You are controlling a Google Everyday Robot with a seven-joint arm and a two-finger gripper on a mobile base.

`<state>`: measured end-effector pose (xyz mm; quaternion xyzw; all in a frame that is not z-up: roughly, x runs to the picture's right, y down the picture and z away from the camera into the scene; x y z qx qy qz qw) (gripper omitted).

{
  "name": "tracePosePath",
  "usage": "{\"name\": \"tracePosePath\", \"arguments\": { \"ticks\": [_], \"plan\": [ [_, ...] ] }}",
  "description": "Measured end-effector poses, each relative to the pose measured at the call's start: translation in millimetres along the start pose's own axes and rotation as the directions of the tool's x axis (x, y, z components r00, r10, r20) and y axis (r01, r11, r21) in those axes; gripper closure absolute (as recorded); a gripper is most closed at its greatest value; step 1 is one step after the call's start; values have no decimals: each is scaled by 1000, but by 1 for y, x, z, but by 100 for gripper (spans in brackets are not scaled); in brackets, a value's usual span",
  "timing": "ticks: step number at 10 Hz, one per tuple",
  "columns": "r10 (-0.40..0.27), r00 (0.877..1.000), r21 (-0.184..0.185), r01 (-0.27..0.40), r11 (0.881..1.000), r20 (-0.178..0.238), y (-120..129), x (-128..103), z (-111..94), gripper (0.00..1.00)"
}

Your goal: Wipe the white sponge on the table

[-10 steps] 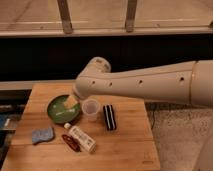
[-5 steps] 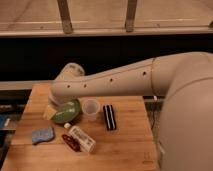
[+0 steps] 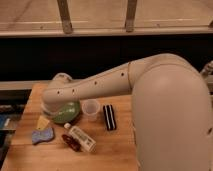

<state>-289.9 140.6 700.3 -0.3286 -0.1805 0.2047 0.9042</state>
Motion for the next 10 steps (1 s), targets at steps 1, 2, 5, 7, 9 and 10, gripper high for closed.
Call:
{"name": "tracePosePath", "arguments": {
  "ticks": [1, 2, 5, 7, 9, 10],
  "plan": [
    [-1, 1000, -2, 1, 1000, -1, 0, 0, 0, 20],
    [0, 1000, -1, 0, 1000, -1, 0, 1, 0, 20],
    [-9, 1000, -10, 9, 1000, -2, 0, 0, 2, 20],
    [-42, 999, -37, 42, 998, 0, 7, -12, 18, 20],
    [-74, 997, -63, 74, 995, 1, 12, -24, 29, 20],
    [-85, 996, -72, 85, 994, 2, 13, -28, 32, 20]
  ]
}}
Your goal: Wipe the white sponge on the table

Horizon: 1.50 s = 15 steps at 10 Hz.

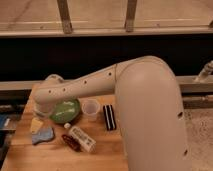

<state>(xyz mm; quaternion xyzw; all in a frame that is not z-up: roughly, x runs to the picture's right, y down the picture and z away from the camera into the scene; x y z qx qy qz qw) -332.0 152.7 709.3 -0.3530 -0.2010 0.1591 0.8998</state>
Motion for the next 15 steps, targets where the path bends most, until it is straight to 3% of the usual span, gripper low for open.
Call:
{"name": "tracePosePath", "arguments": {
  "ticks": [6, 11, 13, 15],
  "plan": [
    [-91, 996, -97, 90, 991, -3, 13, -25, 43, 20],
    [-97, 995, -105, 95, 990, -7, 12, -23, 46, 20],
    [-94, 995, -120, 88, 989, -41, 13, -18, 56, 20],
    [-76, 995, -130, 67, 989, -68, 9, 1, 71, 20]
  ]
}}
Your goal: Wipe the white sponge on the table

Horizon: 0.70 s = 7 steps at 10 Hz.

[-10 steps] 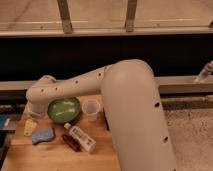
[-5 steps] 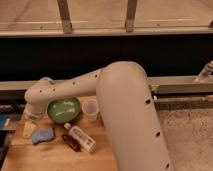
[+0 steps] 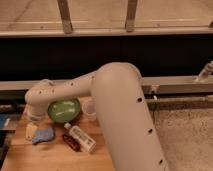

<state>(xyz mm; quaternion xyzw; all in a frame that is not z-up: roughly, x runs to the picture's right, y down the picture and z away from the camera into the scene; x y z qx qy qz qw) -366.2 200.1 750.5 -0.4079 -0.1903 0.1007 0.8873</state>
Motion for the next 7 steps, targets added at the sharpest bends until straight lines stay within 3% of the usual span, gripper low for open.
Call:
{"name": "tracePosePath", "arguments": {
  "ticks": [4, 7],
  "plan": [
    [44, 999, 5, -44, 999, -24, -2, 28, 7, 20],
    [60, 998, 7, -59, 998, -32, -3, 36, 15, 20]
  ]
}}
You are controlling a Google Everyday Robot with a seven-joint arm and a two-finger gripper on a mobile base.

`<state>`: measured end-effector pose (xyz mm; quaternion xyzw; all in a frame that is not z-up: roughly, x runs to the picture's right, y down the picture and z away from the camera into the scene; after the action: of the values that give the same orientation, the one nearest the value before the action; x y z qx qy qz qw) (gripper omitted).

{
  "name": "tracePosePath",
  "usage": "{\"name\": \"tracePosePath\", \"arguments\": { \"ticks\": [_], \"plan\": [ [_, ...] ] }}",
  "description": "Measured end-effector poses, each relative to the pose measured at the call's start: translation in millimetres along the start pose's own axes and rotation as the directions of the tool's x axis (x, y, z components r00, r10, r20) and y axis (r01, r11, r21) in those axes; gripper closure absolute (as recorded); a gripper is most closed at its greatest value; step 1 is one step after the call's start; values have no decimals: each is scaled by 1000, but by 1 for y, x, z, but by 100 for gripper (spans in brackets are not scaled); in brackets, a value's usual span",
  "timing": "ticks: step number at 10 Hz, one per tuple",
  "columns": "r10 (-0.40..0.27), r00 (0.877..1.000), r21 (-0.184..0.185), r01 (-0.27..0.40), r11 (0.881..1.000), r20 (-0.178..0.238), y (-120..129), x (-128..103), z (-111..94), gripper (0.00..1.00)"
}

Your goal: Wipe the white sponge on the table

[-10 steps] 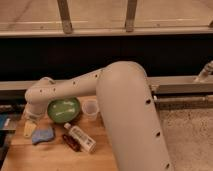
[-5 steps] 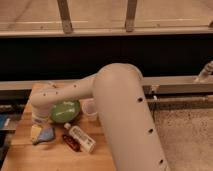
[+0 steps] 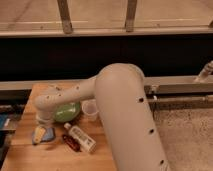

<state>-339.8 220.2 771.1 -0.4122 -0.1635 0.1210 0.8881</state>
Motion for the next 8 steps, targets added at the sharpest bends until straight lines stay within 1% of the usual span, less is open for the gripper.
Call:
{"name": "tracePosePath", "arguments": {
  "ticks": [2, 5, 8],
  "plan": [
    [10, 1000, -6, -10, 1000, -15, -1, 7, 6, 20],
    [29, 999, -8, -29, 1000, -18, -3, 13, 10, 20],
    [34, 999, -11, -34, 999, -19, -1, 13, 13, 20]
  ]
}}
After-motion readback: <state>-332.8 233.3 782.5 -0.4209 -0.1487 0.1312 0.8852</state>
